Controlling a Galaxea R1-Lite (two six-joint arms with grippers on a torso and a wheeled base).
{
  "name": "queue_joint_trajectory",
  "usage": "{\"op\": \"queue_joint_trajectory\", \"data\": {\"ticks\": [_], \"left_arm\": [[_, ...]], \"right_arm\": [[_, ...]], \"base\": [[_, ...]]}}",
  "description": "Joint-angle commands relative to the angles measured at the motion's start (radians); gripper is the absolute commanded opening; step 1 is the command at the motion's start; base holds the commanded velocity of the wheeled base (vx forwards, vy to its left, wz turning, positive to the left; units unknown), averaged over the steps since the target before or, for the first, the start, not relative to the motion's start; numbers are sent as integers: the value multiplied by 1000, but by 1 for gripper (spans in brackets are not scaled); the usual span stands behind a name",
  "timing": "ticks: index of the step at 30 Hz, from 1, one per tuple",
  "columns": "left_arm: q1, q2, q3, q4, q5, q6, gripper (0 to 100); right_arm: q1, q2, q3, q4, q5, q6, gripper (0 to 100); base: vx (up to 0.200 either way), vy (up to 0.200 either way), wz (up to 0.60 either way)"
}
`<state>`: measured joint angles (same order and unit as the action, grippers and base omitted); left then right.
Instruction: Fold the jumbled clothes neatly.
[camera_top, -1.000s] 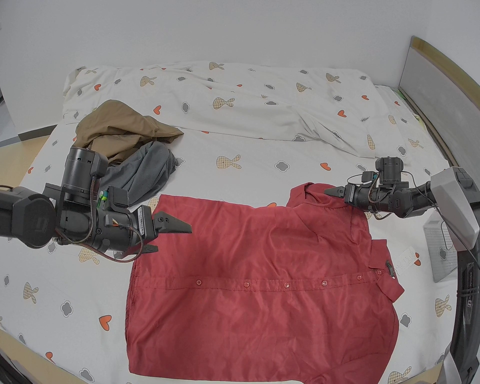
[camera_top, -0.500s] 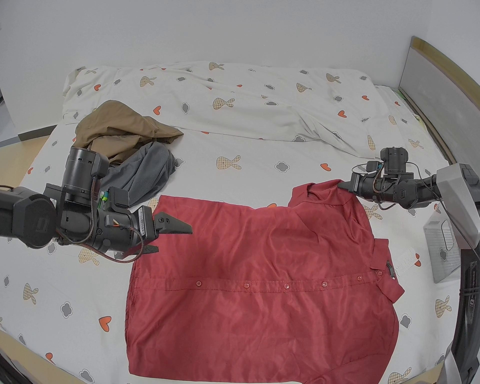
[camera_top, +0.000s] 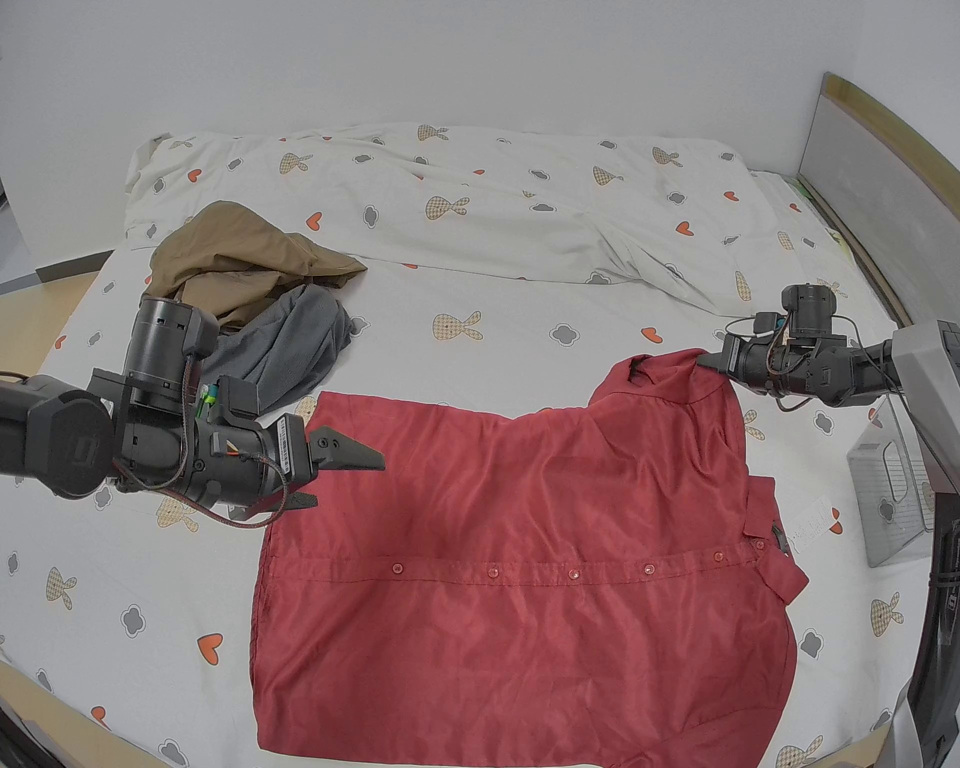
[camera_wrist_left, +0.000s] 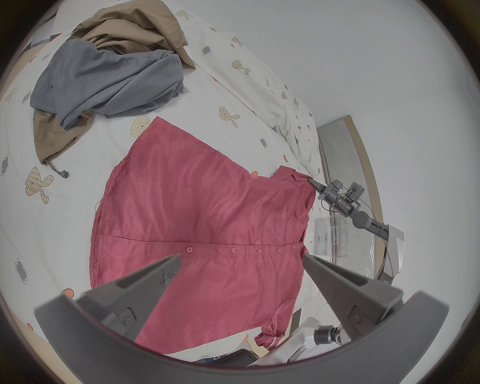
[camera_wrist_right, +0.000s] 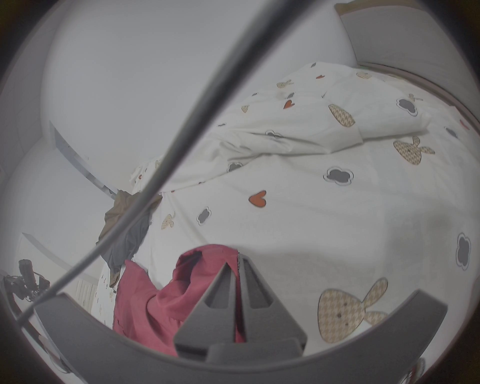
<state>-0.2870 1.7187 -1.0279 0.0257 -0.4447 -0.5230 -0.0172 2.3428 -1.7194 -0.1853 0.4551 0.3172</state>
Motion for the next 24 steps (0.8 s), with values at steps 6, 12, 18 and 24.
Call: {"op": "queue_joint_trajectory", "data": {"ticks": [6, 12, 18, 24], "left_arm": [[0, -1, 3, -7, 0, 0, 100], [0, -2, 11, -9, 0, 23, 100], [0, -5, 12, -10, 0, 23, 100], [0, -11, 12, -10, 0, 21, 100]], "right_arm": [[-1, -7, -16, 64, -9, -4, 100], [-3, -33, -59, 61, -85, 3, 100], [23, -122, -40, 73, -88, 135, 100], [68, -180, 40, 75, 86, 269, 100]], "base": [[0, 0, 0], [0, 0, 0], [0, 0, 0], [0, 0, 0]]}}
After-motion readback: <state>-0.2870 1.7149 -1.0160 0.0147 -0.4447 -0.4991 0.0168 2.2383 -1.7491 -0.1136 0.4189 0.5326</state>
